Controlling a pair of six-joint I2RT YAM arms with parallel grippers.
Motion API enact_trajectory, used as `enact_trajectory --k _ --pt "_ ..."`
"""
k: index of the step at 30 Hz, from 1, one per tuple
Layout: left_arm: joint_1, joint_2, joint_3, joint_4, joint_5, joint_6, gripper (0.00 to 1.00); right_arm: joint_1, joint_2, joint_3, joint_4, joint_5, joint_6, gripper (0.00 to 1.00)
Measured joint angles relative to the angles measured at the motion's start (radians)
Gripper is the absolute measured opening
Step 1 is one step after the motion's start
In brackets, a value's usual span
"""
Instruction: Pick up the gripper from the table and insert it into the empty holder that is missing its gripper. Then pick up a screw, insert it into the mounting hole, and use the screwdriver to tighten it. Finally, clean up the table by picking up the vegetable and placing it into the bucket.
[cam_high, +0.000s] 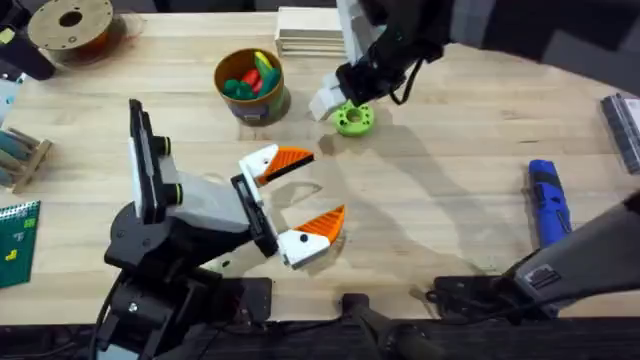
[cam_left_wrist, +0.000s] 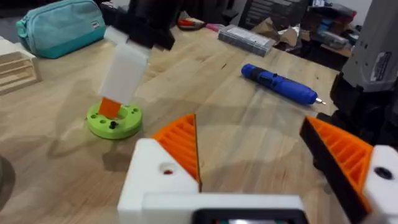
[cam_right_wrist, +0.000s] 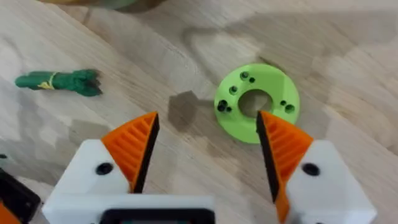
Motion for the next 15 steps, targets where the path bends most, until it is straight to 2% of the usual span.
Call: enact_trajectory --k 3,9,13,15 --pt "0.0 0.0 0.0 0.0 0.0 0.0 0.987 0.01 0.03 0.0 0.003 0.001 -0.008 0.878" --pt "0.0 0.0 0.0 0.0 0.0 0.0 0.988 0.022 0.043 0.0 0.009 0.015 -0.038 0.654" --pt "0.0 0.0 0.0 0.0 0.0 0.0 0.987 0.024 0.051 0.0 0.009 0.033 -0.043 0.603" --pt "0.0 0.0 0.0 0.0 0.0 0.0 0.987 0.026 0.078 0.0 0.008 0.046 -0.045 0.521"
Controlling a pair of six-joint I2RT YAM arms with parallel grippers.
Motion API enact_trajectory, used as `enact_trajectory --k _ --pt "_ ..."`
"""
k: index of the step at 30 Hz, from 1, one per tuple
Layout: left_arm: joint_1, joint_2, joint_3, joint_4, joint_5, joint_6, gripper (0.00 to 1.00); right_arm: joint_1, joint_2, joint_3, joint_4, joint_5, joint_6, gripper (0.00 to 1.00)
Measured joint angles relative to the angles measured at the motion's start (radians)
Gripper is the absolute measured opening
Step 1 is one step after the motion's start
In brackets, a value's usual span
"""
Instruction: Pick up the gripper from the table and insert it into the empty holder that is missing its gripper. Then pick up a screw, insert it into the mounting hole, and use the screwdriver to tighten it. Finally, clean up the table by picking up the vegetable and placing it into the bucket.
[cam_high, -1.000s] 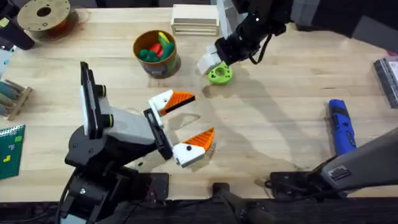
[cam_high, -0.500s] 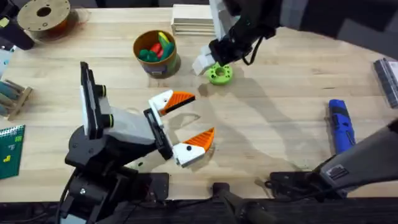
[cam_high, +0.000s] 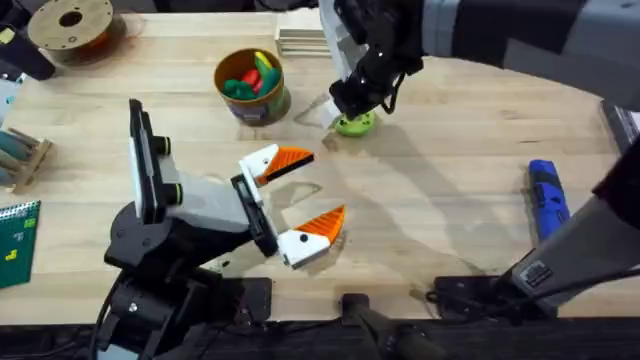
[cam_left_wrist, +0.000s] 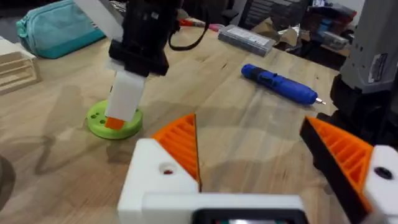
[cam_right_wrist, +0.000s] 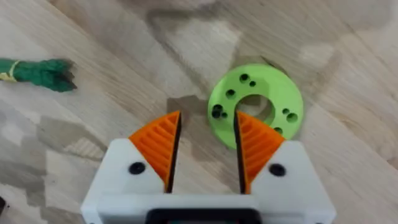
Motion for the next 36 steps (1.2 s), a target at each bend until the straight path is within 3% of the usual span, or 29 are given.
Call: enact_trajectory --k 14,36 --pt "0.0 0.0 0.0 0.0 0.0 0.0 0.987 0.006 0.02 0.0 0.007 0.014 -0.003 0.342" --pt "0.0 0.0 0.0 0.0 0.0 0.0 0.987 0.006 0.061 0.0 0.027 0.017 -0.008 0.323"
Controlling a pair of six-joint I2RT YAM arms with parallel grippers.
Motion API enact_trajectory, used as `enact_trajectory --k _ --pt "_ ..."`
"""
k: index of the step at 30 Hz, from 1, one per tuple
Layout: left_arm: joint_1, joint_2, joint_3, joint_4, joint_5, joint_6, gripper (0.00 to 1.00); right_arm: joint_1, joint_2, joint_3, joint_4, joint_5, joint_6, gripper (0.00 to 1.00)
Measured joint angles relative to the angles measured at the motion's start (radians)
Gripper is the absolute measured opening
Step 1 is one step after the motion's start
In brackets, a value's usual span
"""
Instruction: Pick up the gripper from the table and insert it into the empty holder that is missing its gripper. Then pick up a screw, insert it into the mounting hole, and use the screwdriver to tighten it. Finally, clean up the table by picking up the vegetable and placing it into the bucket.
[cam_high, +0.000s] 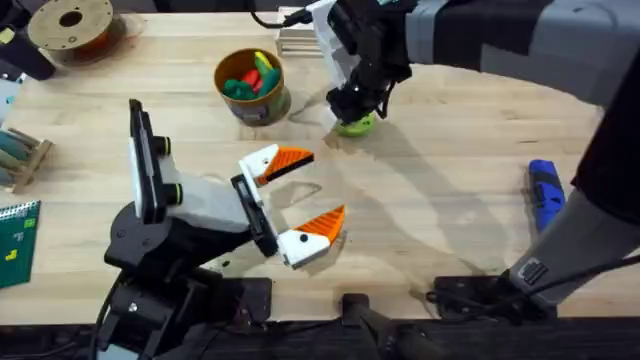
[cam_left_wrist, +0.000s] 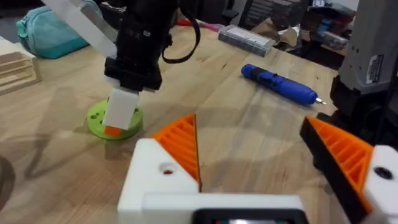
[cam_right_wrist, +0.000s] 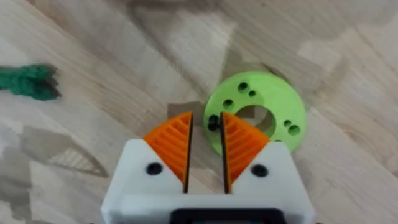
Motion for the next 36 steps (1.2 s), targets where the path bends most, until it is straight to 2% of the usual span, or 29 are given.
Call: enact_trajectory --k 6,12,21,27,33,35,36 --pt "0.0 0.0 0.0 0.0 0.0 0.0 0.987 -0.001 0.0 0.0 0.001 0.023 0.0 0.141" --pt "0.0 0.0 0.0 0.0 0.0 0.0 0.987 -0.002 0.0 0.0 0.004 0.046 0.003 0.015" --pt "0.0 0.0 0.0 0.0 0.0 0.0 0.987 0.002 0.0 0.01 -0.004 0.064 0.013 0.008" --pt "0.0 0.0 0.0 0.0 0.0 0.0 0.987 0.002 -0.014 0.079 -0.062 0.067 0.013 0.008" --pt "0.0 0.0 0.0 0.0 0.0 0.0 0.988 0.002 -0.081 0.176 -0.172 0.068 0.013 0.008" --pt "0.0 0.0 0.0 0.0 0.0 0.0 0.987 0.005 -0.107 0.214 -0.219 0.068 0.013 0.008" --pt "0.0 0.0 0.0 0.0 0.0 0.0 0.987 0.024 -0.137 0.27 -0.278 0.071 0.009 0.008"
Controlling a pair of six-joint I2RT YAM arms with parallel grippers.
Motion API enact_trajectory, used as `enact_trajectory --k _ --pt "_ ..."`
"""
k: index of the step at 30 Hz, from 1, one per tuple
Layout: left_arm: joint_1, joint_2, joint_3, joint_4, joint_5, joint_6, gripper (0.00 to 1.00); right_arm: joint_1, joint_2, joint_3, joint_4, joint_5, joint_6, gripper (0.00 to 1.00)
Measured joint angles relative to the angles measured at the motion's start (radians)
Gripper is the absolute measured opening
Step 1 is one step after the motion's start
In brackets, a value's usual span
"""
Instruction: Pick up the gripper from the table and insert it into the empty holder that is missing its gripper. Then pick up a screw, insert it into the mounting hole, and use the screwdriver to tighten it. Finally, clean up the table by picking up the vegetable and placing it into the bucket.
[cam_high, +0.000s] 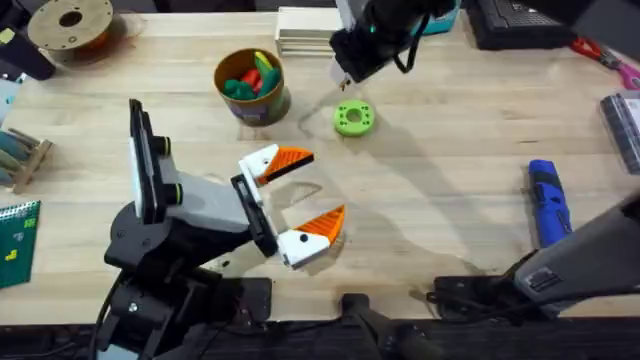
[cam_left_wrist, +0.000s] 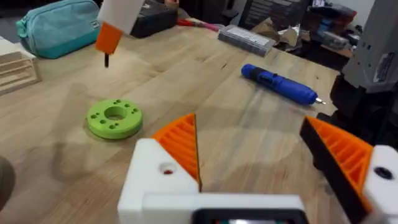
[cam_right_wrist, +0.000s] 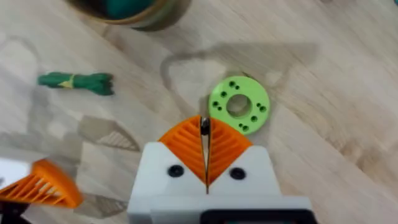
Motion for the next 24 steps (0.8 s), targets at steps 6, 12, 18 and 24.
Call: enact_trajectory --k 6,12,18,24 --pt "0.0 0.0 0.0 0.0 0.0 0.0 0.987 0.119 -0.022 0.095 -0.064 -0.009 -0.041 0.008" --pt "0.0 0.0 0.0 0.0 0.0 0.0 0.988 0.247 -0.022 0.13 -0.077 -0.122 -0.07 0.008" --pt "0.0 0.0 0.0 0.0 0.0 0.005 0.987 0.313 -0.022 0.13 -0.133 -0.193 -0.068 0.008" --pt "0.0 0.0 0.0 0.0 0.0 0.049 0.987 0.334 -0.022 0.131 -0.131 -0.207 -0.052 0.008"
